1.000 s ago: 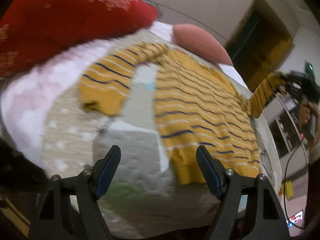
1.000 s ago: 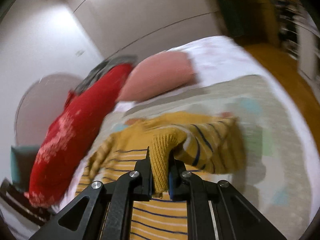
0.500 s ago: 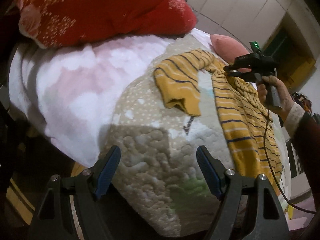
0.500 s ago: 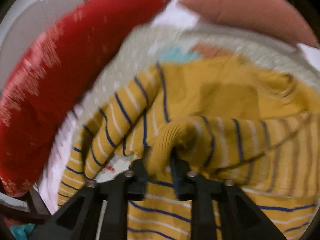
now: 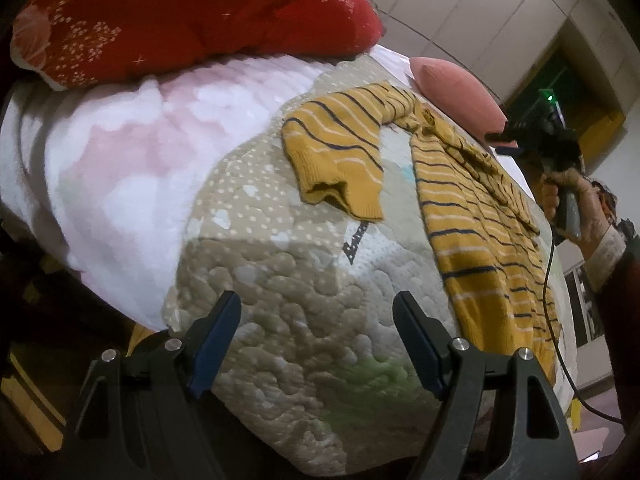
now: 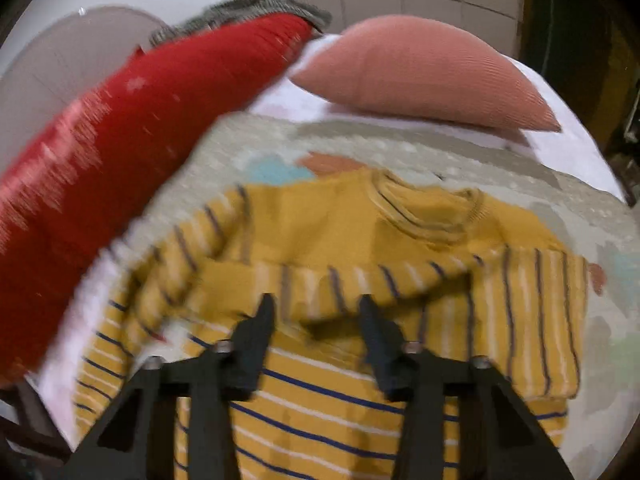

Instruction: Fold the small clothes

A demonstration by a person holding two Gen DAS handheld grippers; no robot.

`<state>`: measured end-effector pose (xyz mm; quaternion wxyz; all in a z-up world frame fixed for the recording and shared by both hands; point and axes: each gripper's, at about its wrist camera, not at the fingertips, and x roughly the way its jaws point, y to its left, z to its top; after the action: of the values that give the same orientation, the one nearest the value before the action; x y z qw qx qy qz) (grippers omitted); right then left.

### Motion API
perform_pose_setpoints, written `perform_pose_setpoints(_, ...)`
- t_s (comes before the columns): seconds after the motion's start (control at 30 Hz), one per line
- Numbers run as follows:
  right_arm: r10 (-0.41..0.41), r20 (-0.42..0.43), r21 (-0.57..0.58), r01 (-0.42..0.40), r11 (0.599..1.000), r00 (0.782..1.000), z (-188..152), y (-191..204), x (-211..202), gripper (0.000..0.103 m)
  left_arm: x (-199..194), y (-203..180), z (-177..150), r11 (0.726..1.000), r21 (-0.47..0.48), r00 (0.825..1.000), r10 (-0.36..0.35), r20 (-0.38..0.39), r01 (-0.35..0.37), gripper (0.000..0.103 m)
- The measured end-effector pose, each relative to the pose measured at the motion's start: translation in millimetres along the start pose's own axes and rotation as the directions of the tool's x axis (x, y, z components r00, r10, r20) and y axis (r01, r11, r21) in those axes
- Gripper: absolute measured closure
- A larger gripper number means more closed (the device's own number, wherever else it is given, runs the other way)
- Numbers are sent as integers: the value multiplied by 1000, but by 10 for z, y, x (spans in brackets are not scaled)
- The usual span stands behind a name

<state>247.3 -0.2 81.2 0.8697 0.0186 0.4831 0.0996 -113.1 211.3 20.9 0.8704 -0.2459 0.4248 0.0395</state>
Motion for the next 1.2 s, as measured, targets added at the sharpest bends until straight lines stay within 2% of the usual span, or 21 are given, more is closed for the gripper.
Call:
perform_pose_setpoints(0.1, -14, -61, -6, 14, 1000, 998, -168, -95, 199, 73, 38, 23, 24, 1000, -6, 1000, 4, -5, -4, 26)
perform_pose_setpoints(0.2, -73, -93, -58, 67, 996, 993, -225, -82, 434, 73, 117, 69, 77, 1000, -20, 1000, 6, -12, -6, 26)
perform_pose_setpoints(0.27, -98, -96, -67, 92, 994, 991, -142, -73, 601, 73, 150, 82, 107, 1000, -23, 1000, 8, -11, -8, 26)
perform_pose_setpoints(0.37, -67, -102, -47, 63, 997, 993, 93, -83, 813, 73, 183, 76, 148, 1000, -16, 1000, 12, -2, -12, 25)
perform_pose_setpoints(0.47, -71, -86, -44, 67, 997, 994, 342, -15, 1016, 73, 201, 93, 179, 1000, -13, 1000, 3, 5, -2, 23)
perform_pose_setpoints(0.7, -119, -55, -67, 115, 991, 991, 711, 238, 1250, 57, 209, 105, 217, 1000, -10, 1000, -6, 17, 6, 21)
perform_pose_setpoints(0.8, -127, -20, -54, 126, 991, 992, 798, 327, 1148, 54, 192, 121, 223, 1000, -22, 1000, -12, 20, 13, 21)
perform_pose_setpoints(0.9, -20, 18, -19, 21, 1000, 1000, 675, 484, 825, 48, 154, 151, 222, 999, -40, 1000, -8, 27, 9, 21)
perform_pose_setpoints(1.0, 128, -24, -88, -129, 988, 992, 342, 825, 530, 41, 61, 207, 212, 998, -63, 999, 10, 48, -7, 21)
perform_pose_setpoints(1.07, 208, -73, -141, -216, 966, 975, 51, 1053, 377, 38, -22, 253, 193, 997, -78, 998, 24, 63, -19, 21)
perform_pose_setpoints(1.13, 292, -144, -177, -315, 933, 946, -306, 1295, 243, 38, -124, 318, 167, 995, -94, 996, 34, 77, -27, 21)
perform_pose_setpoints(1.2, 344, -187, -185, -376, 908, 920, -583, 1444, 158, 38, -210, 381, 134, 993, -109, 995, 42, 89, -32, 21)
